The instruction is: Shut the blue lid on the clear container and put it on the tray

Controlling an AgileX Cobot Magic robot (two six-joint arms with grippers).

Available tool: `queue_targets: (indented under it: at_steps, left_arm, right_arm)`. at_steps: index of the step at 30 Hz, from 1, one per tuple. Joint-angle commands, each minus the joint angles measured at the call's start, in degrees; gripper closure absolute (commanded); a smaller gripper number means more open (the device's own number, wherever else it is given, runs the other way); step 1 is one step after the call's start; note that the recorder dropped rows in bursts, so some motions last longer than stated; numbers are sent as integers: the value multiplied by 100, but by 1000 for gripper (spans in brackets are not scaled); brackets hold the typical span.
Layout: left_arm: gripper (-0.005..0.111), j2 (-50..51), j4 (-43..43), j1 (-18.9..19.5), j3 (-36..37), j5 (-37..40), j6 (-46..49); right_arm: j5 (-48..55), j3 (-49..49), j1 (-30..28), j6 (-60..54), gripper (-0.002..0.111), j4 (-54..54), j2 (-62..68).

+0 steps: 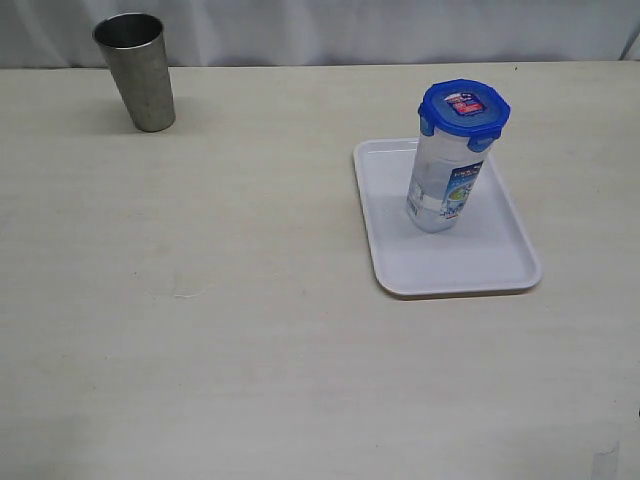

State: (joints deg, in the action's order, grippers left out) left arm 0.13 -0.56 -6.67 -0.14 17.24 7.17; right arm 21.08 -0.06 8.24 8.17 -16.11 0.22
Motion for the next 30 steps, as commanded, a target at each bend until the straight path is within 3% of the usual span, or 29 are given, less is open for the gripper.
queue_targets:
  at_steps: [1, 7, 15, 30]
  left_arm:
    - [107, -13, 9, 26, 14, 36, 43]
    - [107, -13, 144, 35, 14, 46, 54]
    - [107, -13, 156, 540, 14, 80, 44]
    - [107, -13, 156, 540, 14, 64, 44]
  right_arm:
    - [8, 6, -14, 11, 104, 19, -22]
    - [8, 6, -14, 11, 104, 19, -22]
    - [8, 6, -14, 11, 104, 19, -22]
    - [8, 6, -14, 11, 104, 19, -22]
